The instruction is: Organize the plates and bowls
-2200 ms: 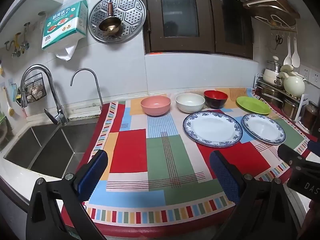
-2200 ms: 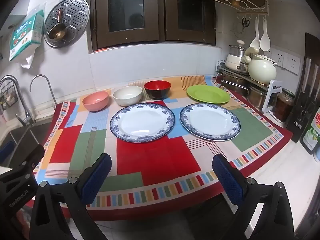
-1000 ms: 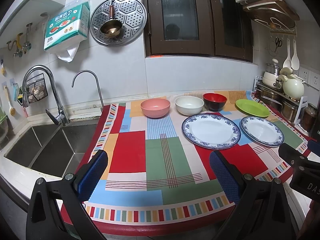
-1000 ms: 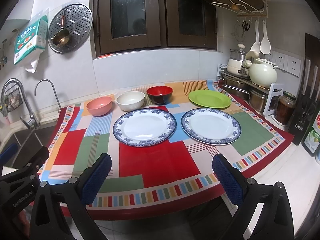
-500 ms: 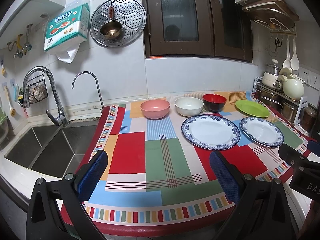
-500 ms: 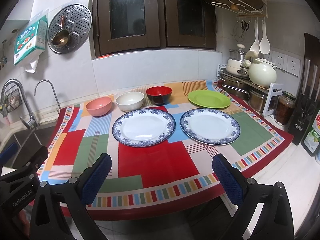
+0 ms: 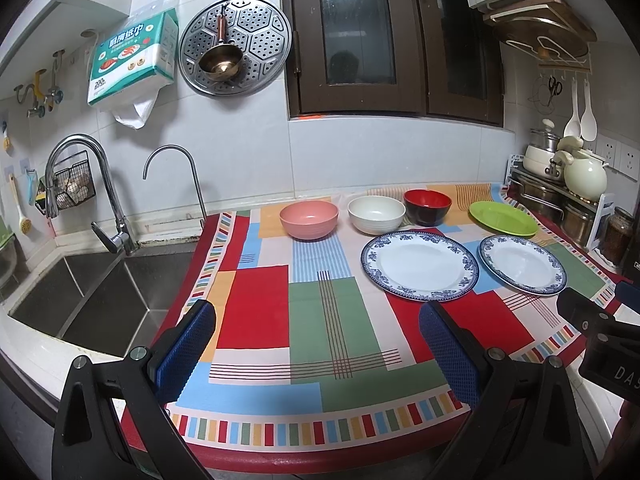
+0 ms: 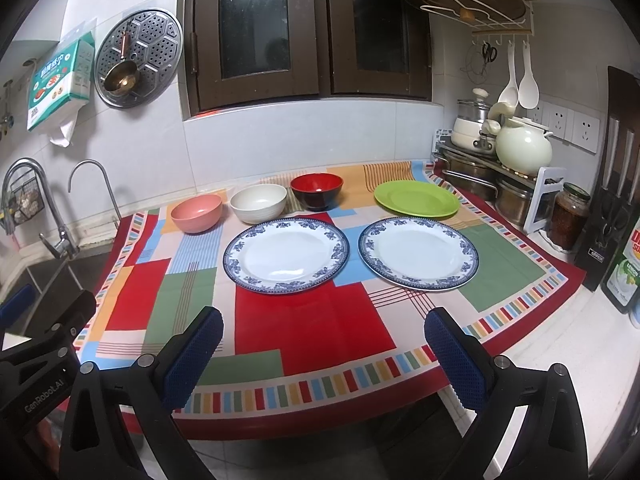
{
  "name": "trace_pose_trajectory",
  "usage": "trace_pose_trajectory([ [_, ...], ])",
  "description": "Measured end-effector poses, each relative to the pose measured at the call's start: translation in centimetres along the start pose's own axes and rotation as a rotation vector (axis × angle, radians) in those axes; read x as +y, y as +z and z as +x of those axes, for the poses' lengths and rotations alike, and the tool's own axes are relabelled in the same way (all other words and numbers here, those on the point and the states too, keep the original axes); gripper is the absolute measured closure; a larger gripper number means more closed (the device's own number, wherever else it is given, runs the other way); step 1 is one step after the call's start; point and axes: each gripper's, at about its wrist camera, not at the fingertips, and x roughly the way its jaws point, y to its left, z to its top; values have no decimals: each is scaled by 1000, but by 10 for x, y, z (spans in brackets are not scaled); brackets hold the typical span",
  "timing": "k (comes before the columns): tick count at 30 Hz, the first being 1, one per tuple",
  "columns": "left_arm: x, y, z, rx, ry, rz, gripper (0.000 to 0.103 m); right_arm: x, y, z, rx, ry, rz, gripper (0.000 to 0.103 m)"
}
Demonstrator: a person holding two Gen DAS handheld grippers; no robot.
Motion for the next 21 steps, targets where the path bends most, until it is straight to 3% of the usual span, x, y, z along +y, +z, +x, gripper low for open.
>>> trace_pose_trajectory([
  [21, 2, 2, 6, 4, -12, 4, 0, 5, 4, 5, 15, -11, -4, 1],
])
